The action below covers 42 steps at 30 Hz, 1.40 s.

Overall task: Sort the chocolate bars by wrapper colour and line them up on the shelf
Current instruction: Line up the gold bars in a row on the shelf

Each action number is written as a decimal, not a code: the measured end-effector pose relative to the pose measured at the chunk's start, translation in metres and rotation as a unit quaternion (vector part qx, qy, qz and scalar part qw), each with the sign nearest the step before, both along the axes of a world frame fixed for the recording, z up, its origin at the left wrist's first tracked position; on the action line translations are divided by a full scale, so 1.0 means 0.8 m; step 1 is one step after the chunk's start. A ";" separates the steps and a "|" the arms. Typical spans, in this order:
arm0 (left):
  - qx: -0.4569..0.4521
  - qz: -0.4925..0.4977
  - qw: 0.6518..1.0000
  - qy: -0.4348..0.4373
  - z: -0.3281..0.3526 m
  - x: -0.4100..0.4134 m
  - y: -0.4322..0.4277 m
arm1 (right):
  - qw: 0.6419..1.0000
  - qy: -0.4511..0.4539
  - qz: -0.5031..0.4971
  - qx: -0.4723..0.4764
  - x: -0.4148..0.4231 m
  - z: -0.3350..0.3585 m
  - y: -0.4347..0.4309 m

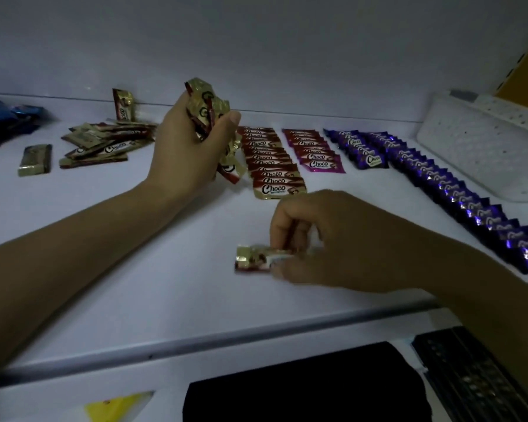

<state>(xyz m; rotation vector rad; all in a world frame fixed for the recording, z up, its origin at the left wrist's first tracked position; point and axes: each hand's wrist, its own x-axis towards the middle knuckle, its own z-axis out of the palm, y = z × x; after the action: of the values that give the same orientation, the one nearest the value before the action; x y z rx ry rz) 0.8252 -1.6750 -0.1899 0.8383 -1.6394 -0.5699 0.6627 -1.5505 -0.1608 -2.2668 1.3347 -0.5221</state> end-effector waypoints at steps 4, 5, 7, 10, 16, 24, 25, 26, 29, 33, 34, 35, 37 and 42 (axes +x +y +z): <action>0.005 -0.006 1.000 0.006 -0.006 -0.001 0.001 | 0.991 -0.117 -0.062 -0.010 -0.015 0.001 -0.001; 0.012 -0.010 1.000 0.016 -0.006 -0.001 0.000 | 0.984 -0.161 -0.078 -0.005 -0.023 0.002 -0.004; 0.025 -0.007 0.999 0.024 -0.007 -0.002 0.000 | 0.964 -0.235 -0.122 0.012 -0.036 0.006 -0.009; 0.041 -0.008 0.998 0.039 -0.009 -0.002 0.000 | 0.931 -0.323 -0.171 0.019 -0.054 0.010 -0.020; 0.070 -0.006 0.996 0.052 -0.006 -0.001 0.001 | 0.989 -0.033 -0.126 -0.070 -0.054 0.017 -0.043; 0.072 -0.024 0.995 0.059 -0.005 -0.005 0.004 | 0.983 0.018 -0.136 -0.118 -0.047 -0.017 -0.060; 0.071 -0.024 0.995 0.059 -0.004 -0.005 0.004 | 0.981 0.016 -0.140 -0.134 -0.046 -0.019 -0.060; 0.069 -0.021 0.996 0.056 -0.004 -0.005 0.005 | 0.978 0.015 -0.144 -0.150 -0.046 -0.021 -0.060; 0.059 -0.014 0.997 0.049 -0.003 -0.003 0.006 | 0.971 0.015 -0.150 -0.184 -0.044 -0.023 -0.063; 0.051 -0.017 0.998 0.046 -0.001 -0.004 0.008 | 0.969 0.043 -0.141 -0.200 -0.043 -0.023 -0.066; 0.049 -0.018 0.998 0.047 0.000 -0.005 0.008 | 0.967 0.057 -0.138 -0.206 -0.044 -0.023 -0.067; 0.049 -0.018 0.997 0.049 0.000 -0.006 0.009 | 0.966 0.069 -0.136 -0.209 -0.044 -0.024 -0.067; 0.049 -0.018 0.997 0.050 0.001 -0.006 0.009 | 0.966 0.082 -0.133 -0.206 -0.044 -0.025 -0.066; 0.042 -0.024 0.998 0.039 0.001 -0.006 0.010 | 0.966 0.096 -0.138 -0.196 -0.047 -0.027 -0.063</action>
<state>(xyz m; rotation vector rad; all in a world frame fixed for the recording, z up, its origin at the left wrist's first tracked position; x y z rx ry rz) 0.8201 -1.6673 -0.1887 0.8293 -1.5768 -0.7020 0.6248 -1.6005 -0.1822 -2.5076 1.7948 -0.7315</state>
